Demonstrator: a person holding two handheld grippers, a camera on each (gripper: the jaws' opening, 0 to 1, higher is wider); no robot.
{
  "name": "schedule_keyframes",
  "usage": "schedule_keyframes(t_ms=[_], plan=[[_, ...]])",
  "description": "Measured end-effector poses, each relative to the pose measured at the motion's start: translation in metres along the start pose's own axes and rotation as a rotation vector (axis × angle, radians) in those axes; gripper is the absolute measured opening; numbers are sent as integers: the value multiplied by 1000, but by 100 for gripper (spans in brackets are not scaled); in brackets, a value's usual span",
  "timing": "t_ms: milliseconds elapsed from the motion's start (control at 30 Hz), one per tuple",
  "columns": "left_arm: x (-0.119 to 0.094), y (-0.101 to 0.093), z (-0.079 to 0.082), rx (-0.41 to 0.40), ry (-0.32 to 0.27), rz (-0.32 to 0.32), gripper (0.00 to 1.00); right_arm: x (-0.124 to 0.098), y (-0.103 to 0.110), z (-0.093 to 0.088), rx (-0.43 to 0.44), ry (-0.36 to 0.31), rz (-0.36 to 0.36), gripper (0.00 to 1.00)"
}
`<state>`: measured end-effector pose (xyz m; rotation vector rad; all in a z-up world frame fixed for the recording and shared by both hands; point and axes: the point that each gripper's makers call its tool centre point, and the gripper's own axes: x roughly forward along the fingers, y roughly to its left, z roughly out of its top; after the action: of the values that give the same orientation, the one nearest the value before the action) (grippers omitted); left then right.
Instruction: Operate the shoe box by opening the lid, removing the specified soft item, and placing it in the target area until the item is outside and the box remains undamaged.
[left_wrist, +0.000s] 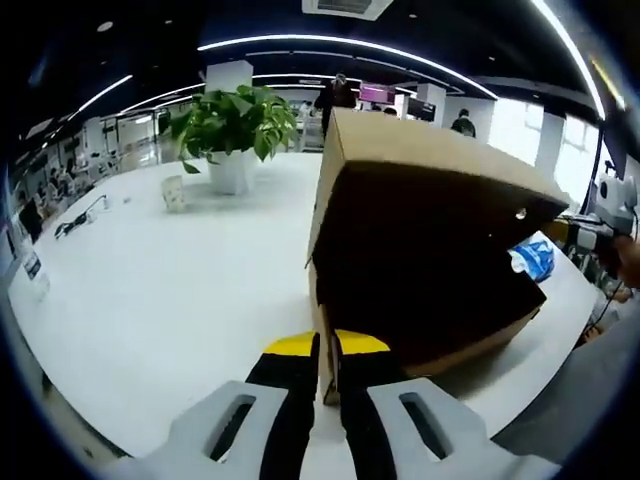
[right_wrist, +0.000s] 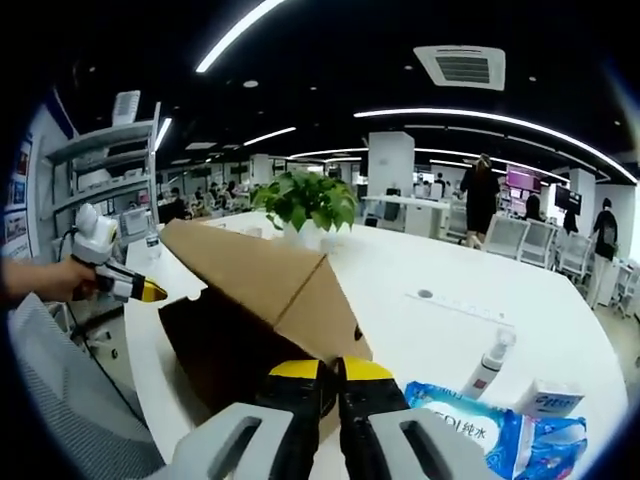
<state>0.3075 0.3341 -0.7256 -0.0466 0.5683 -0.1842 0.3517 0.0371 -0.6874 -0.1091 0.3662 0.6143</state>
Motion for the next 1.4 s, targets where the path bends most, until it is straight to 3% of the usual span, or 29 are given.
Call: schedule_keyframes(t_ms=[167,300,500,967,1400], plan=[[-6,-9,10,71,-8,-47,11,-2,5,-10,-2,34,30,2],[-6,-18,10,162,9,-54,15,-3,7,-19,-2,52,48,2],[-7,-29,8,184,20,-82,17,-5,12,-32,-3,81,72,3],[-8,-22,-9,213,72,-88,21,-8,27,-54,-10,133,140,3],[-6,-24,-18,234,91,-125,24,-17,39,-65,-102,173,232,14]])
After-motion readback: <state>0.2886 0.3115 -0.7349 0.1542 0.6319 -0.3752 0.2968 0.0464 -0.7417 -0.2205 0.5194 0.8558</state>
